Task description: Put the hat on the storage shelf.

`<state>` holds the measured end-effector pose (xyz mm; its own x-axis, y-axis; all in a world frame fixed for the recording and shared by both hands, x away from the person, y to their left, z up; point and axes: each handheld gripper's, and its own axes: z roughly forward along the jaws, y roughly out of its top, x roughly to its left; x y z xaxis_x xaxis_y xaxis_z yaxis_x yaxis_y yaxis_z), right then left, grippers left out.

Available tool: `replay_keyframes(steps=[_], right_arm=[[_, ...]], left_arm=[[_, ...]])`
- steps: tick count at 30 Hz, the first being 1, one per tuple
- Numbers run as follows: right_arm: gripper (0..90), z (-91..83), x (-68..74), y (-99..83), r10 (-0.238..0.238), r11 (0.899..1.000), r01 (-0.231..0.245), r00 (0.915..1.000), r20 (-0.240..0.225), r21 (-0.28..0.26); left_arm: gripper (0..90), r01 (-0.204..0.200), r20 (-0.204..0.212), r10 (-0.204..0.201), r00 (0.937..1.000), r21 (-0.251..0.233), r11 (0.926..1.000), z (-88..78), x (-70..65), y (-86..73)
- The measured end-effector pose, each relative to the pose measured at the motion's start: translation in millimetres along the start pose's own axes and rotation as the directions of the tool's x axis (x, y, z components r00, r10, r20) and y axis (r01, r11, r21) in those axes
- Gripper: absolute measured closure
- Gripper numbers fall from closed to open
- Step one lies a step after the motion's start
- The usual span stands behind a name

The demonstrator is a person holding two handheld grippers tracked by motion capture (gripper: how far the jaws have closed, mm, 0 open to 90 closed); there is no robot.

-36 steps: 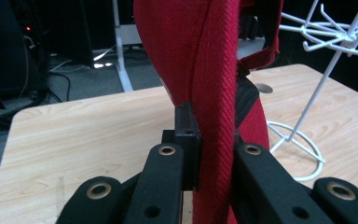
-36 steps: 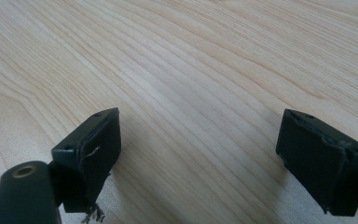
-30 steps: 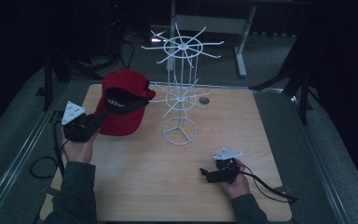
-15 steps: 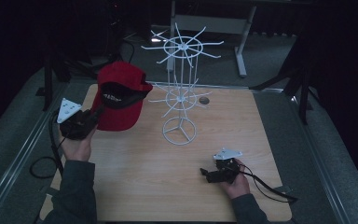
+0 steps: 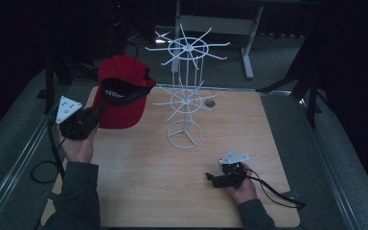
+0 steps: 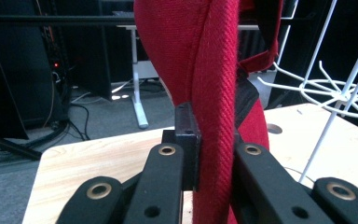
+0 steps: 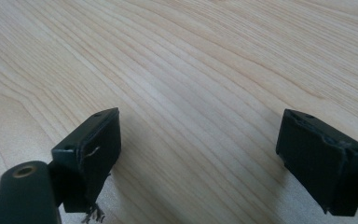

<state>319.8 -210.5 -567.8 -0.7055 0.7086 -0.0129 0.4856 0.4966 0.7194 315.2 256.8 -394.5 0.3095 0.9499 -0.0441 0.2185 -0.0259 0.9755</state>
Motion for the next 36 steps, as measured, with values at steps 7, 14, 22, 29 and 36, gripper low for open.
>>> replay_keyframes(steps=[7, 14, 22, 29, 36], right_arm=[[13.7, 0.0, -0.1, 0.0, 0.0, 1.0, 0.0, 1.0, -0.001, 0.0], [13.6, 0.0, -0.1, 0.0, -0.001, 1.0, 0.001, 1.0, 0.0, 0.001], [13.6, 0.0, -0.1, 0.0, -0.002, 1.0, 0.002, 1.0, 0.0, 0.001], [13.6, -0.1, 0.0, 0.0, 0.0, 1.0, 0.0, 1.0, -0.001, 0.002], [13.7, -0.1, -0.1, 0.0, 0.0, 1.0, 0.0, 1.0, -0.001, 0.002]], left_arm=[[86.3, -0.002, 0.0, 0.002, 1.0, -0.016, 0.9999, -1.6, -0.5, 9.0], [86.2, -0.006, -0.002, 0.006, 1.0, -0.038, 0.9993, -2.8, -1.7, 16.0], [86.2, -0.003, -0.008, 0.002, 1.0, -0.065, 0.9979, -4.9, -2.1, 23.1], [86.2, 0.002, -0.012, -0.003, 0.9999, -0.083, 0.9965, -5.9, -2.5, 27.7], [86.2, 0.009, -0.009, -0.01, 0.9999, -0.105, 0.9944, -7.4, -4.1, 31.7]])
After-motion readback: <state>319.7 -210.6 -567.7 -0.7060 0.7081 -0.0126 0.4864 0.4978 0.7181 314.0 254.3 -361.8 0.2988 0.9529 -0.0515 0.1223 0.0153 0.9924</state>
